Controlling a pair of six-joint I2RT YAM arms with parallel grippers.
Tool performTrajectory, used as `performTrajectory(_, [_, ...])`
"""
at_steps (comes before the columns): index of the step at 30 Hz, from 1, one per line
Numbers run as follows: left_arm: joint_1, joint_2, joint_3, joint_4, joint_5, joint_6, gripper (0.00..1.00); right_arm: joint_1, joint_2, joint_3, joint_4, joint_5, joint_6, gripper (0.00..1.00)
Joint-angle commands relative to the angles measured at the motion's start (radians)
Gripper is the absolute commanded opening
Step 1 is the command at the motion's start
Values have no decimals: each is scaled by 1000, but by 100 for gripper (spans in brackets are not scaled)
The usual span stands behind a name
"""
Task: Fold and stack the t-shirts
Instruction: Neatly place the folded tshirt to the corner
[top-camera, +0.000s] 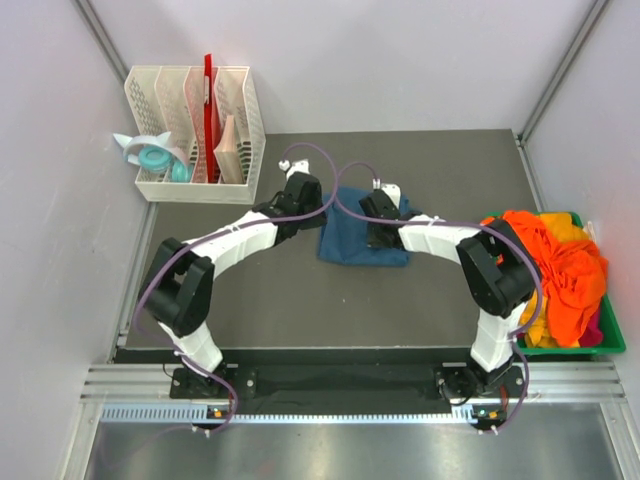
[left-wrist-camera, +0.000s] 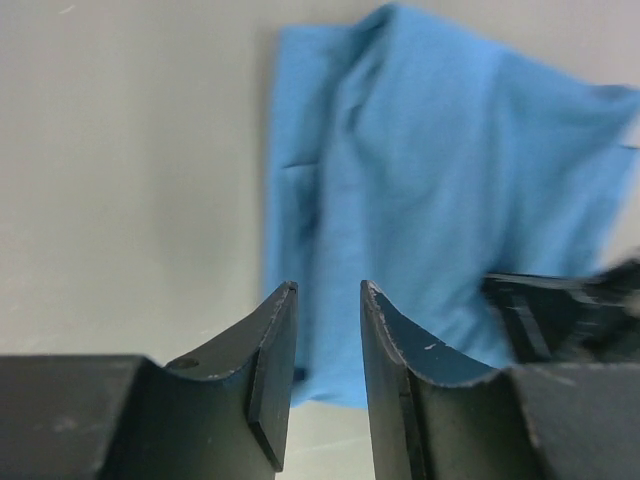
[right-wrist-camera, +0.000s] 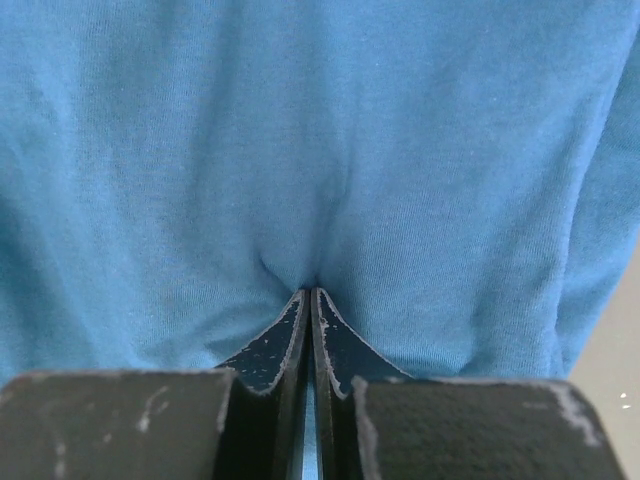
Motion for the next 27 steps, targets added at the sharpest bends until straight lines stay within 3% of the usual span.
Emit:
performTrajectory(1, [1,-5,76,103,114,16,37,4,41,-76,-25,-23,27,4])
performTrajectory(8, [1,218,243,71,241,-17,35,4,33,-67,-29,-26,25,4])
performTrajectory(15, [1,332,187,158,364,-122,33,-5,29,-76,-31,-26,27,4])
performTrajectory(18, [2,343,153,134,342,-128,31,-15,26,-84,-28,-30,28,3])
performTrajectory(23, [40,239,34,60,184,-145,31,-27,17,-98,-20,-32,31,3])
performTrajectory(27, [100,168,-48,34,151,-137,31,-28,24,-98,-15,-38,38,3])
